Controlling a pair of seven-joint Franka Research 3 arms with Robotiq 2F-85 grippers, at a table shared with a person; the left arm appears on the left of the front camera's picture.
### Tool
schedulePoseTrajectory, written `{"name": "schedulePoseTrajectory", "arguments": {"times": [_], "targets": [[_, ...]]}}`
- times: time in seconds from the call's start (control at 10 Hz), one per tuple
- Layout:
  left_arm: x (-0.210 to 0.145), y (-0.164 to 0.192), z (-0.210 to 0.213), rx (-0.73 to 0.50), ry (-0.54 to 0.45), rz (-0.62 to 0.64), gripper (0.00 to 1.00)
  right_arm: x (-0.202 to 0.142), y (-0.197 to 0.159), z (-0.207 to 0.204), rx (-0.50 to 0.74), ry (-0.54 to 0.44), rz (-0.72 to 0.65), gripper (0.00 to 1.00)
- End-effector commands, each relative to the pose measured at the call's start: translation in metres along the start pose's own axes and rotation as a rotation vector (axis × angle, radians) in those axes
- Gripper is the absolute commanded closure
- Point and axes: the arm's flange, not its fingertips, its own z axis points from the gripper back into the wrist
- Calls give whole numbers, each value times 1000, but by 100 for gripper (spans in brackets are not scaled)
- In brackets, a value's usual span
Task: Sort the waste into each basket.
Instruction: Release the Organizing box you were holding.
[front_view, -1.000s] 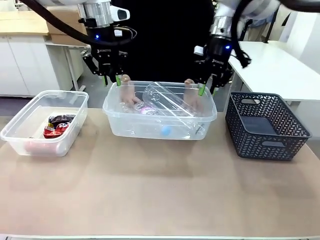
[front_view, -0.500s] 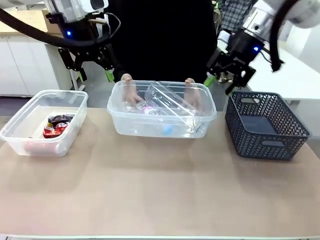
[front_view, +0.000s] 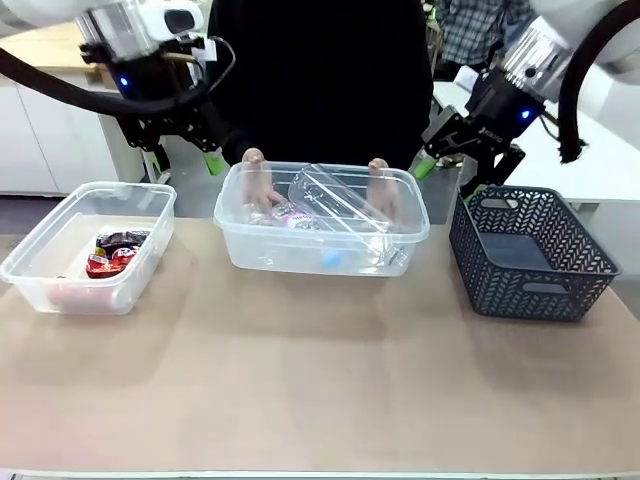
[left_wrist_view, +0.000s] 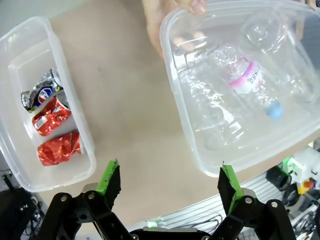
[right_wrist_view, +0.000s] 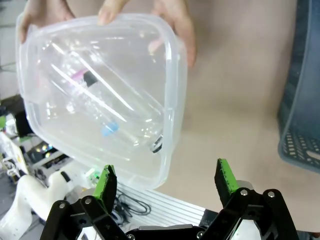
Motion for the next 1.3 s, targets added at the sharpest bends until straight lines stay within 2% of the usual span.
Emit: {"name": "schedulePoseTrajectory", "arguments": {"times": [0.0, 0.5, 0.6, 0.7, 0.8, 0.9, 1.0, 1.1, 1.2], "targets": [[1, -3, 3, 7, -5, 22, 0, 3, 2, 3, 1, 7, 4, 0], [1, -1, 2, 0, -3, 7, 0, 3, 2, 3, 1, 7, 4, 0], [-7, -11, 22, -3, -46, -53, 0, 0, 0, 0, 0, 1, 0, 0], [-32, -11, 45, -55, -100, -100, 0, -40, -26, 41, 148, -38, 25, 0], [-59, -3, 63, -137, -131, -121, 0, -70, -51, 68, 302, -6, 62, 0], [-86, 14, 77, -264, -164, -156, 0, -89, -76, 90, 507, 78, 73, 0], [-107, 43, 89, -472, -221, -168, 0, -97, -97, 106, 684, 117, -42, 0], [-122, 81, 94, -617, -305, -106, 0, -97, -116, 117, 807, 102, -185, 0], [-133, 133, 90, -822, -425, -43, 0, -92, -139, 124, 992, 103, -288, 0]]}}
